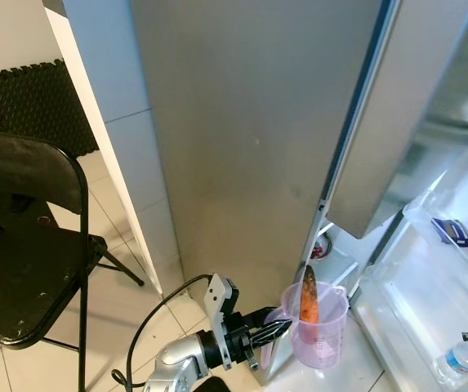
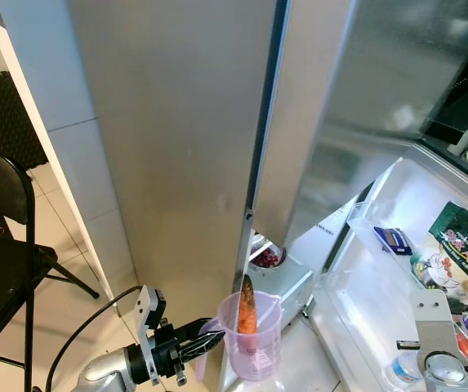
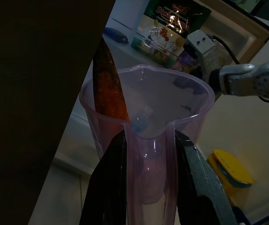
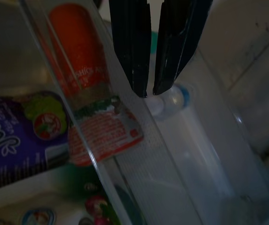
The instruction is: Restocking fridge
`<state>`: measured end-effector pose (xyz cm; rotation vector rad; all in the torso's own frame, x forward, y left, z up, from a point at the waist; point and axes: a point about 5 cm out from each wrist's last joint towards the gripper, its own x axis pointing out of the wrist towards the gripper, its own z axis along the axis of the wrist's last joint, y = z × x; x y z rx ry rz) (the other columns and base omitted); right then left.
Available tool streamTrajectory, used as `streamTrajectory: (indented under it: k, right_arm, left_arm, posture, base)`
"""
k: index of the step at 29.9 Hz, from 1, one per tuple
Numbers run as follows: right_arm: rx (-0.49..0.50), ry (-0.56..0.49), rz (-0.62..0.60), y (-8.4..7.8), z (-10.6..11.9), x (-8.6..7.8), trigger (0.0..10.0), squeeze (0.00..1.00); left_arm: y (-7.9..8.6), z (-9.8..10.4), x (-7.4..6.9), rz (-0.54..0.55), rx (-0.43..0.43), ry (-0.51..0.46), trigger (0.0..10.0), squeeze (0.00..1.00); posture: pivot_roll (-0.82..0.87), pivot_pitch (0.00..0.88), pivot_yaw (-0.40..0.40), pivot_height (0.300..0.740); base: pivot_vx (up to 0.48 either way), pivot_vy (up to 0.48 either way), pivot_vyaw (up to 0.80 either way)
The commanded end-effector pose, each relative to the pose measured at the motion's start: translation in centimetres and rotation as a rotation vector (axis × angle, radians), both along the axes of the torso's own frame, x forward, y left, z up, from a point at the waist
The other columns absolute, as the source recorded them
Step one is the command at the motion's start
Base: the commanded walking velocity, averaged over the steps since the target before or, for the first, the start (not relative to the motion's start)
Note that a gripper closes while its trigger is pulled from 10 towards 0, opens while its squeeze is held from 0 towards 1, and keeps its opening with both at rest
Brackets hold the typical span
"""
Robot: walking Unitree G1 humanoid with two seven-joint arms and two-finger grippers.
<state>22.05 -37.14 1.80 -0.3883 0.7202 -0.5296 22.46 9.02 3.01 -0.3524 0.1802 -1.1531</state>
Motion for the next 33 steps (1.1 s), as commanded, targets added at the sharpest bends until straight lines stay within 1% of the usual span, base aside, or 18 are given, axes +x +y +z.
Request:
streamTrajectory:
  k: [1, 2, 3, 4, 5, 11, 14, 15, 16, 17, 19, 20, 22, 25, 26, 29, 31, 33]
  right_arm:
    - [-0.104, -0.014, -0.115, -2.7, 2.0, -0.6, 10.0, 0.0]
    - [-0.157, -0.035, -0.158, -3.9, 3.1, -0.9, 10.0, 0.0]
    - [-0.157, -0.035, -0.158, -3.9, 3.1, -0.9, 10.0, 0.0]
    - [-0.23, -0.063, -0.212, -5.5, 4.7, -1.3, 10.0, 0.0]
    - [-0.259, -0.078, -0.238, -6.2, 5.5, -1.6, 10.0, 0.0]
    - [-0.342, -0.106, -0.29, -7.8, 7.3, -2.3, 10.0, 0.0]
    - [-0.312, -0.108, -0.266, -7.5, 7.0, -2.0, 10.0, 0.0]
    - [-0.285, -0.11, -0.249, -7.1, 6.5, -1.8, 10.0, 0.0]
    - [-0.219, -0.113, -0.216, -6.3, 5.7, -1.4, 10.0, 0.0]
    - [-0.219, -0.113, -0.216, -6.3, 5.7, -1.4, 10.0, 0.0]
    - [-0.09, -0.121, -0.174, -4.7, 3.9, -1.0, 10.0, 0.0]
    - [-0.09, -0.121, -0.174, -4.7, 3.9, -1.0, 10.0, 0.0]
    - [0.009, -0.093, -0.128, -3.2, 2.2, -1.1, 10.0, 0.0]
    - [0.103, -0.036, -0.074, -1.2, -0.2, -1.5, 10.0, 0.0]
    - [0.103, -0.036, -0.074, -1.2, -0.2, -1.5, 10.0, 0.0]
    - [0.215, 0.049, -0.036, 1.4, -3.3, -3.1, 10.0, 0.0]
    - [0.24, 0.072, -0.028, 2.0, -4.0, -3.5, 10.0, 0.0]
    - [0.293, 0.165, -0.014, 3.8, -6.1, -5.4, 10.0, 0.0]
  left_arm:
    - [0.4, 0.4, 0.1, 0.007, 0.003, -0.025, 10.0, 0.0]
    - [0.5, 0.4, 0.0, 0.006, 0.003, -0.025, 10.0, 0.0]
    - [0.5, 0.4, 0.0, 0.006, 0.003, -0.025, 10.0, 0.0]
    - [0.5, 0.4, 0.0, 0.004, 0.004, -0.024, 10.0, 0.0]
    - [0.5, 0.4, 0.0, 0.004, 0.004, -0.023, 10.0, 0.0]
    - [0.3, 0.3, -0.1, -0.004, 0.0, -0.02, 10.0, 0.0]
    - [0.1, 0.3, -0.1, -0.01, -0.003, -0.02, 10.0, 0.0]
    - [0.1, 0.3, -0.1, -0.013, -0.003, -0.021, 10.0, 0.0]
    - [0.0, 0.4, -0.1, -0.016, -0.004, -0.021, 10.0, 0.0]
    - [0.0, 0.4, -0.1, -0.016, -0.004, -0.021, 10.0, 0.0]
    - [0.0, 0.4, -0.1, -0.021, -0.005, -0.022, 10.0, 0.0]
    - [0.0, 0.4, -0.1, -0.021, -0.005, -0.022, 10.0, 0.0]
    - [0.0, 0.4, -0.1, -0.023, -0.003, -0.021, 10.0, 0.0]
    - [0.0, 0.3, -0.2, -0.023, 0.002, -0.02, 10.0, 0.0]
    - [0.0, 0.3, -0.2, -0.023, 0.002, -0.02, 10.0, 0.0]
    - [0.1, 0.3, -0.2, -0.015, 0.005, -0.02, 10.0, 0.0]
    - [0.1, 0.3, -0.2, -0.014, 0.006, -0.02, 10.0, 0.0]
    - [0.1, 0.3, -0.2, -0.014, 0.016, -0.022, 10.0, 0.0]
  posture:
    - [-0.03, 0.0, -0.058, 0.74]
    - [-0.03, 0.0, -0.059, 0.74]
    - [-0.03, 0.0, -0.059, 0.74]
    - [-0.03, 0.0, -0.06, 0.74]
    - [-0.03, 0.0, -0.06, 0.74]
    - [-0.04, 0.0, -0.06, 0.74]
    - [-0.04, 0.0, -0.059, 0.74]
    - [-0.04, 0.0, -0.059, 0.74]
    - [-0.04, 0.0, -0.056, 0.74]
    - [-0.04, 0.0, -0.056, 0.74]
    - [-0.04, 0.0, -0.056, 0.74]
    - [-0.04, 0.0, -0.056, 0.74]
    - [-0.04, 0.0, -0.055, 0.74]
    - [-0.04, 0.0, -0.056, 0.74]
    - [-0.04, 0.0, -0.056, 0.74]
    - [-0.03, 0.0, -0.057, 0.74]
    - [-0.03, 0.0, -0.055, 0.74]
    - [-0.03, 0.0, -0.054, 0.74]
  base:
    - [0.0, 0.0, 0.0]
    - [0.0, 0.0, 0.0]
    - [0.0, 0.0, 0.0]
    - [0.0, 0.0, 0.0]
    - [0.0, 0.0, 0.0]
    - [0.0, 0.0, 0.0]
    - [0.0, 0.0, 0.0]
    - [0.0, 0.0, 0.0]
    - [0.0, 0.0, 0.0]
    - [0.0, 0.0, 0.0]
    - [0.0, 0.0, 0.0]
    - [0.0, 0.0, 0.0]
    - [0.0, 0.0, 0.0]
    - [0.0, 0.0, 0.0]
    - [0.0, 0.0, 0.0]
    - [0.0, 0.0, 0.0]
    - [0.0, 0.0, 0.0]
    - [0.0, 0.0, 0.0]
